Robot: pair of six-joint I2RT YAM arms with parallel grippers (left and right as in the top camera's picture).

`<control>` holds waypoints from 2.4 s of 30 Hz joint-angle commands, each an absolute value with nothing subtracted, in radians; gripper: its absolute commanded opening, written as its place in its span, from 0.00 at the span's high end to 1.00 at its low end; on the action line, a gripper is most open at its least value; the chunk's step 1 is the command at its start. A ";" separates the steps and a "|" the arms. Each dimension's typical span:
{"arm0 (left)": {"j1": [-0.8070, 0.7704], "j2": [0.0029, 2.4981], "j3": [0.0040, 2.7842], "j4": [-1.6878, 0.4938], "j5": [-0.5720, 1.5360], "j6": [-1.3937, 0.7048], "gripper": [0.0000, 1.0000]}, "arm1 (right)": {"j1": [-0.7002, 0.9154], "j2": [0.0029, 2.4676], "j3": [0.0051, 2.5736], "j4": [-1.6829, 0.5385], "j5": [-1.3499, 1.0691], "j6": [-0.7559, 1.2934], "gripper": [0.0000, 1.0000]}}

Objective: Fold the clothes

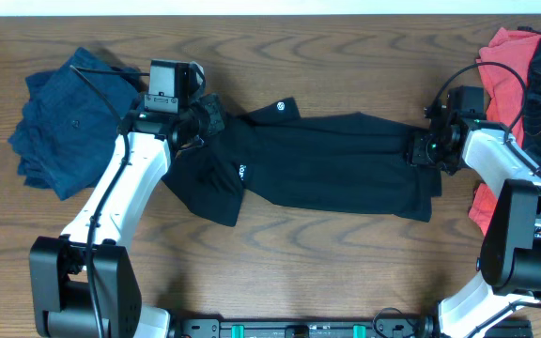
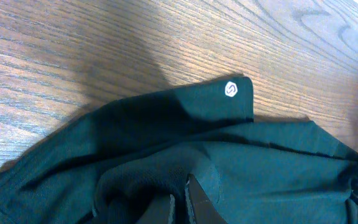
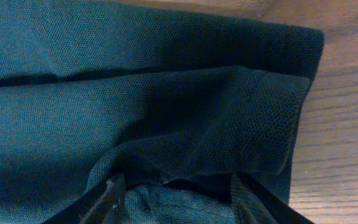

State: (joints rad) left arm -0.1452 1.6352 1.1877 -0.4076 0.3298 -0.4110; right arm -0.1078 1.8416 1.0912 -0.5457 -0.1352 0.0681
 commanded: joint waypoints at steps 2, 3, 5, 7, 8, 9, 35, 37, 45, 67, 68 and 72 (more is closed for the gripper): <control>-0.144 1.638 1.190 -0.411 0.328 -0.402 0.94 | -0.095 1.853 1.084 -0.544 -0.139 0.074 0.48; -0.144 1.638 1.190 -0.411 0.328 -0.402 0.94 | -0.091 1.853 1.084 -0.542 -0.139 0.074 0.48; -0.144 1.638 1.190 -0.411 0.328 -0.402 0.94 | -0.086 1.853 1.084 -0.542 -0.139 0.074 0.51; -0.144 1.638 1.190 -0.411 0.328 -0.402 0.94 | -0.084 1.853 1.084 -0.543 -0.139 0.074 0.58; -0.144 1.638 1.190 -0.414 0.328 -0.402 0.94 | -0.084 1.853 1.083 -0.543 -0.139 0.074 0.64; -0.144 1.638 1.190 -0.414 0.328 -0.402 0.94 | -0.084 1.853 1.083 -0.543 -0.139 0.074 0.69; -0.144 1.638 1.190 -0.419 0.331 -0.402 0.94 | -0.085 1.880 1.101 -0.545 -0.137 0.109 0.99; -0.143 1.638 1.190 -0.422 0.331 -0.402 0.94 | -0.086 1.857 1.102 -0.555 -0.118 0.119 0.99; -0.142 1.621 1.190 -0.452 0.331 -0.401 0.94 | -0.102 1.703 1.102 -0.629 -0.003 0.146 0.99; -0.142 1.468 1.190 -0.515 0.331 -0.400 0.94 | -0.085 1.507 1.099 -0.857 -0.041 0.186 0.95; -0.142 1.468 1.190 -0.516 0.331 -0.400 0.94 | -0.084 1.507 1.099 -0.856 -0.041 0.186 0.93; -0.142 1.468 1.190 -0.515 0.331 -0.400 0.94 | -0.083 1.511 1.099 -0.848 -0.041 0.181 0.87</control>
